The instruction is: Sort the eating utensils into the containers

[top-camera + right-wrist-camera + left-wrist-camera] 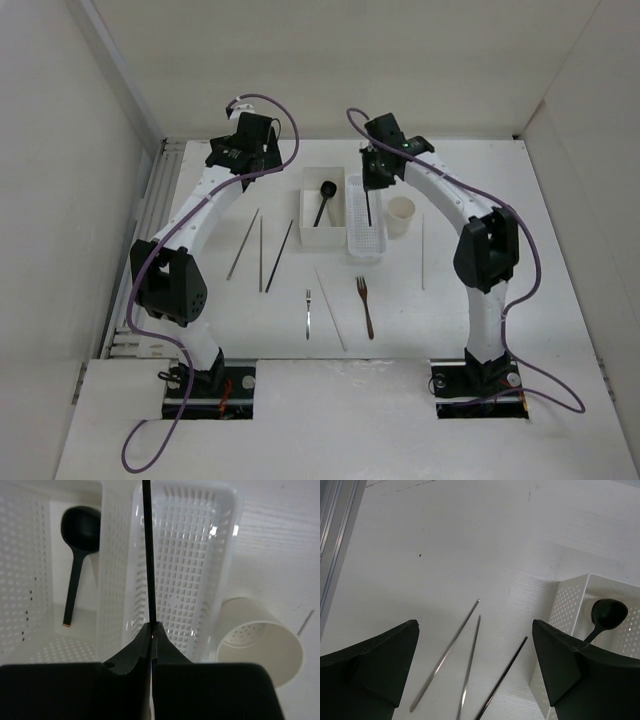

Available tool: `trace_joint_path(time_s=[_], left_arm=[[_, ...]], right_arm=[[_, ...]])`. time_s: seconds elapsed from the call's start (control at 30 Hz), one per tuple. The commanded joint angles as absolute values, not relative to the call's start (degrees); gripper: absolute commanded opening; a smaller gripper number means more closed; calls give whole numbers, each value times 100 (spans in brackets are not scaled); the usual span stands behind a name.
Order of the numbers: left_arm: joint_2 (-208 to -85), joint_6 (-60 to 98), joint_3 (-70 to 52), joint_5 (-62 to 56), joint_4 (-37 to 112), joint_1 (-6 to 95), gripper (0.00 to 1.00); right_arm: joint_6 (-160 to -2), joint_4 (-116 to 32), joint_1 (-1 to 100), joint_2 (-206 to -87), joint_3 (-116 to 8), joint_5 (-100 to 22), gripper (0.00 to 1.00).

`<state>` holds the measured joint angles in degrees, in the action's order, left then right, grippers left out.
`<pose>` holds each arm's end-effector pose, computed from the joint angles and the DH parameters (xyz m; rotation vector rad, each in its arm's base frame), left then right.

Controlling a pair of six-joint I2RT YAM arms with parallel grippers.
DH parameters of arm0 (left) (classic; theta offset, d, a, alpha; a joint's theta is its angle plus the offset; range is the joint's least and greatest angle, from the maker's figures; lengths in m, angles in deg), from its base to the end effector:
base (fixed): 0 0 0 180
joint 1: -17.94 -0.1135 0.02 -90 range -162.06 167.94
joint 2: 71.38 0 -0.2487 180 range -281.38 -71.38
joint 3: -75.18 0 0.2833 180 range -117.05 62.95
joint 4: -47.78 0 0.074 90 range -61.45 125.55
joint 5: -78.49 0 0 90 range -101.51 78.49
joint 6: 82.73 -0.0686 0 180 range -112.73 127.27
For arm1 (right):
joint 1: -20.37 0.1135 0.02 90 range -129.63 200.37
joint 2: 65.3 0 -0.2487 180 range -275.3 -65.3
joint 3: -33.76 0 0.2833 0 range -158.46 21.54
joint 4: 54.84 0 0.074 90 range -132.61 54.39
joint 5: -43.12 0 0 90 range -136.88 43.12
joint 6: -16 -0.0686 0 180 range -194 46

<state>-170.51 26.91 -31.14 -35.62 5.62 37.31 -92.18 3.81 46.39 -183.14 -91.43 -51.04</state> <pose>0.4362 -0.1236 0.3162 -0.2396 2.1083 0.0577 0.4570 0.2176 0.2585 -0.1379 2.4750 0.2441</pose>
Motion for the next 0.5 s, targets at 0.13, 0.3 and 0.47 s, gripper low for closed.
trace_joint_path(time_s=[0.13, 0.3, 0.47], left_arm=[[-16709, 2757, -3057, -3761, 593, 3701, 96], [-16709, 2757, -3004, -3761, 645, 3701, 96], [-16657, 2757, -2952, -3761, 646, 3701, 97]], right_arm=[[-9606, 274, 4788, -18316, -8614, -5198, 0], [-9712, 274, 4788, -18448, -8437, -5048, 0], [-9817, 274, 4683, -18632, -8253, -4925, 0]])
